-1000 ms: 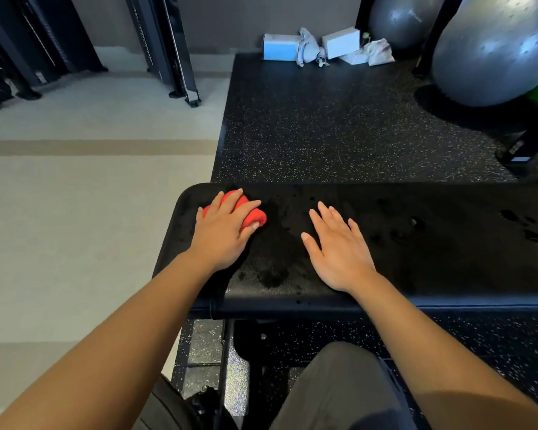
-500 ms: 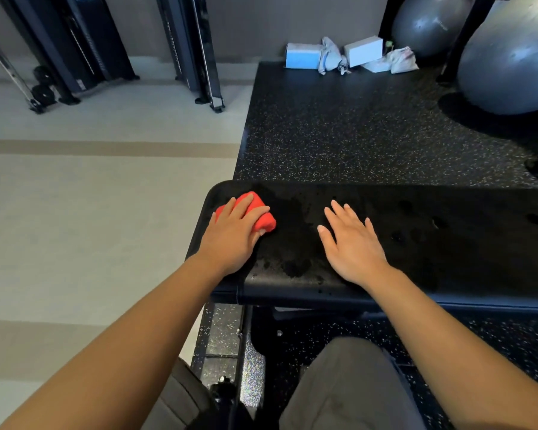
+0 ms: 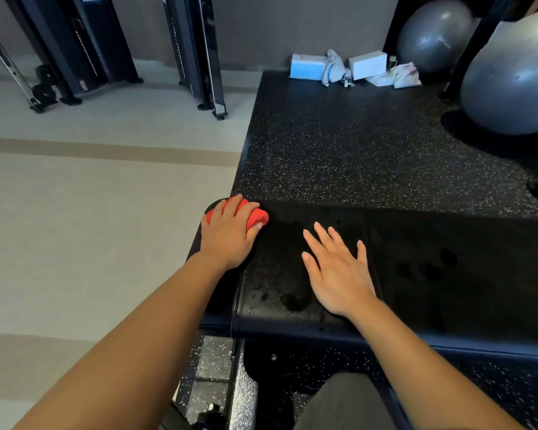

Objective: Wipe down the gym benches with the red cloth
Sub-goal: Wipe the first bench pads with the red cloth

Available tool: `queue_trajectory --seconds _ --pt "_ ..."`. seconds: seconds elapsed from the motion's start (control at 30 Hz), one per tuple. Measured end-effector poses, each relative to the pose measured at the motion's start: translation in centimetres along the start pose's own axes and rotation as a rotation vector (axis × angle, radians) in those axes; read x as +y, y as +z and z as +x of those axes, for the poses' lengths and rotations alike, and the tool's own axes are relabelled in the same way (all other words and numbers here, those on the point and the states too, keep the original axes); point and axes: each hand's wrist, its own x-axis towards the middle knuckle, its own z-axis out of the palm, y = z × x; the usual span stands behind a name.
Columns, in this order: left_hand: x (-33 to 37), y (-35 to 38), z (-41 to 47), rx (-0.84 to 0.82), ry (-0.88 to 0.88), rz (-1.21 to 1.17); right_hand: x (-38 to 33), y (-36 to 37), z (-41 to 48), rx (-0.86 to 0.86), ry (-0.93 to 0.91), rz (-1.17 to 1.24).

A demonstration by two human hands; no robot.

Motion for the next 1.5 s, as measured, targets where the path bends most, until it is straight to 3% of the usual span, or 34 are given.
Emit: queue_trajectory --seconds 0.33,0.5,0.73,1.17,1.5 --pt "-0.1 -0.4 -3.0 0.08 0.033 -0.104 0.1 0.0 -0.1 -0.008 0.001 0.021" --pt "-0.3 -0.4 0.3 -0.01 0.049 -0.027 0.1 0.0 0.2 -0.001 0.0 0.012" --pt "0.0 -0.1 0.9 0.049 0.031 -0.081 0.1 0.0 0.1 -0.008 0.008 0.006" --pt "-1.7 -0.2 -5.8 0.091 0.135 -0.111 0.0 0.2 -0.3 0.014 0.017 0.04" --pt "-0.9 0.1 0.8 0.036 0.038 -0.087 0.0 0.3 0.0 0.022 0.018 0.024"
